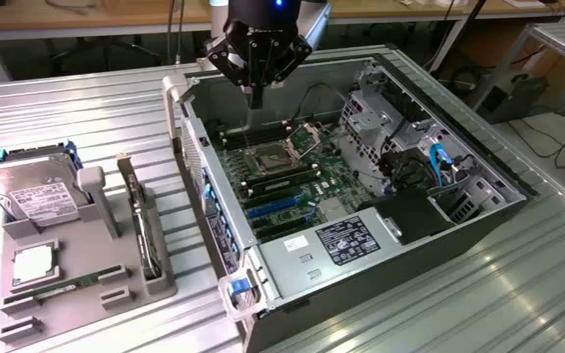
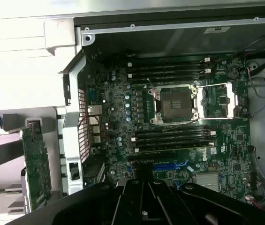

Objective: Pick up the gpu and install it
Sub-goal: 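Reach for the gpu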

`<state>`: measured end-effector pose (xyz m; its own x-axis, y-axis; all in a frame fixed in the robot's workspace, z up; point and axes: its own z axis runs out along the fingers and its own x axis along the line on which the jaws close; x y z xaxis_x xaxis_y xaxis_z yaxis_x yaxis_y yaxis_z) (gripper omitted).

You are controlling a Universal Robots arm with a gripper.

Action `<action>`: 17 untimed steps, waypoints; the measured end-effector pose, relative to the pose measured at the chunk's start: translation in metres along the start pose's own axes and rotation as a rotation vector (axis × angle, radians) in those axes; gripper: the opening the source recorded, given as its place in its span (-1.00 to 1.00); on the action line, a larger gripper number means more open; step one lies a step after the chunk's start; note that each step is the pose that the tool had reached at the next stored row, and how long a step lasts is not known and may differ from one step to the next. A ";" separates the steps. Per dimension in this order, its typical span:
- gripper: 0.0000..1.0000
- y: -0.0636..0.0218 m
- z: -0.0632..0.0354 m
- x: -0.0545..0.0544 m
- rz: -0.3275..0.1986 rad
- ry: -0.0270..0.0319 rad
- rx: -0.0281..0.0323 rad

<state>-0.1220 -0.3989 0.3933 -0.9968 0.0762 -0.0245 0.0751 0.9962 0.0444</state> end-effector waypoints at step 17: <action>-0.79 -0.0022 -0.0005 0.019 0.000 0.0000 0.0001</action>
<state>-0.1407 -0.3997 0.3932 -0.9968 0.0763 -0.0244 0.0752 0.9962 0.0443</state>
